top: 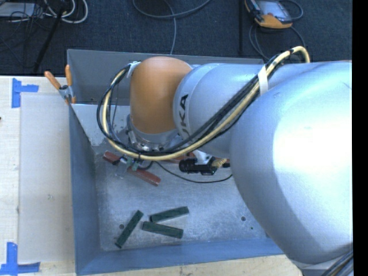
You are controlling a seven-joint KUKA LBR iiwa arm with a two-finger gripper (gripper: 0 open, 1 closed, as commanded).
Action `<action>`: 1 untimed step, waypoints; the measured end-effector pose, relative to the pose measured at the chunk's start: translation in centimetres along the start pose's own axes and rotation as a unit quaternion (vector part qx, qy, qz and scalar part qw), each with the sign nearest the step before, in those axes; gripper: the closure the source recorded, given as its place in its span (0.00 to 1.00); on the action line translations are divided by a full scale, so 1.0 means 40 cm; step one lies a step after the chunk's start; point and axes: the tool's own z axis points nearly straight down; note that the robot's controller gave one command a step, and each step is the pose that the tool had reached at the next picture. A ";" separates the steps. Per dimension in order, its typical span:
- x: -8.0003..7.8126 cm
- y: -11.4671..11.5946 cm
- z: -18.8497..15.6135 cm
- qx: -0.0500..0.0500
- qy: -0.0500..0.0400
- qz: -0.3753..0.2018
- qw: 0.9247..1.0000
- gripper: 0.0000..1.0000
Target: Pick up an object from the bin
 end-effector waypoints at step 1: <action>-0.001 0.000 -0.031 -0.001 0.000 0.000 1.000 1.00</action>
Offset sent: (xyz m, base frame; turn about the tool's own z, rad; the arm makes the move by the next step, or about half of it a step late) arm -0.0002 -0.0001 0.0126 0.0000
